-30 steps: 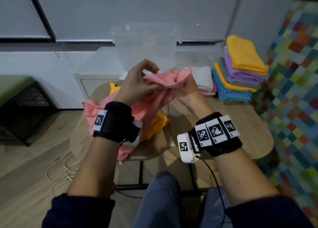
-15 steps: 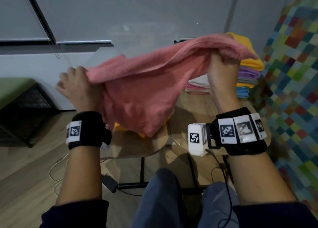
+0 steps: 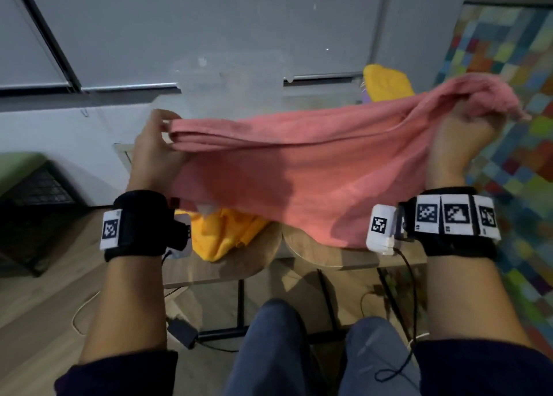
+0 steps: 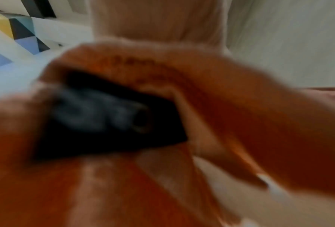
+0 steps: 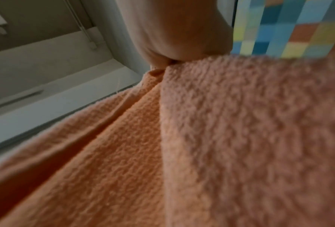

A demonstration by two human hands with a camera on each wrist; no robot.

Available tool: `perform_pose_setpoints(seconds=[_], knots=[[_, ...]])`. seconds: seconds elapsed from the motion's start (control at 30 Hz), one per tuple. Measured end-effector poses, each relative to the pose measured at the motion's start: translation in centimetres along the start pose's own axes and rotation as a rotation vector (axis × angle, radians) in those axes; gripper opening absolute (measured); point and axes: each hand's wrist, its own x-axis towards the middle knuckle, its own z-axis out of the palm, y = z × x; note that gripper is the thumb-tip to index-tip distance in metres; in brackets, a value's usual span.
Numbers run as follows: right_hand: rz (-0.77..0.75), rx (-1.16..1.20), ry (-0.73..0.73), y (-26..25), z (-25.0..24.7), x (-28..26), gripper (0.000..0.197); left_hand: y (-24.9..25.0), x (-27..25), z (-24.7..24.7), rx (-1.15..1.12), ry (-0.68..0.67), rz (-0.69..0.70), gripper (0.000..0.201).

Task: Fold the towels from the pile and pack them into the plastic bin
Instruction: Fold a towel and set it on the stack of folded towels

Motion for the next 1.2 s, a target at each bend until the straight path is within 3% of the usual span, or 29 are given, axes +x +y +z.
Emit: perform_pose_setpoints(seconds=[0.07, 0.13, 0.23, 0.37, 0.43, 0.53, 0.6, 0.7, 0.8, 0.87, 1.0, 1.07, 1.2], knots=[[-0.036, -0.157, 0.006, 0.9, -1.4, 2.4, 0.01, 0.6, 0.2, -0.1, 0.04, -0.147, 0.039, 0.039], [-0.04, -0.205, 0.055, 2.4, -1.9, 4.8, 0.013, 0.9, 0.4, -0.2, 0.0, -0.226, 0.029, 0.041], [-0.01, -0.362, 0.052, 3.6, -2.2, 5.8, 0.043, 0.0, 1.0, 0.4, 0.076, -0.278, -0.062, 0.033], [0.075, -0.495, -0.177, 4.8, -1.5, 3.9, 0.032, -2.8, 0.7, 2.0, 0.46, -0.183, -0.082, 0.018], [0.113, -0.521, -0.25, 7.0, -1.3, 3.0, 0.043, -4.1, -0.4, 3.2, 0.568, -0.228, -0.039, 0.019], [0.087, -0.628, -0.331, 10.9, -2.4, 0.6, 0.056, -5.8, -2.8, 5.3, 0.562, -0.328, -0.09, 0.016], [0.04, -0.735, -0.449, 11.6, -3.5, -2.9, 0.04, -6.2, -4.0, 6.0, 0.445, -0.392, -0.155, 0.018], [0.039, -0.719, -0.627, 11.7, -4.5, -7.9, 0.013, -5.9, -5.0, 5.6, 0.349, -0.421, -0.165, 0.028], [-0.034, -0.746, -0.78, 10.9, -4.2, -11.6, 0.014, -5.0, -6.2, 4.3, 0.224, -0.385, -0.151, 0.047], [-0.075, -0.699, -0.954, 9.8, -3.5, -14.1, 0.013, -5.1, -7.1, 3.9, 0.268, -0.377, -0.075, 0.059], [-0.065, -0.62, -1.316, 8.4, -2.3, -18.7, 0.009, -6.0, -10.0, 4.2, 0.48, -0.583, -0.002, 0.079], [-0.069, -0.611, -1.446, 8.2, -1.9, -20.8, 0.009, -6.4, -11.4, 4.1, 0.52, -0.593, -0.02, 0.072], [-0.193, -0.602, -1.46, 8.2, -0.7, -23.8, 0.026, -6.5, -12.0, 3.7, 0.52, -0.473, -0.039, 0.034]])
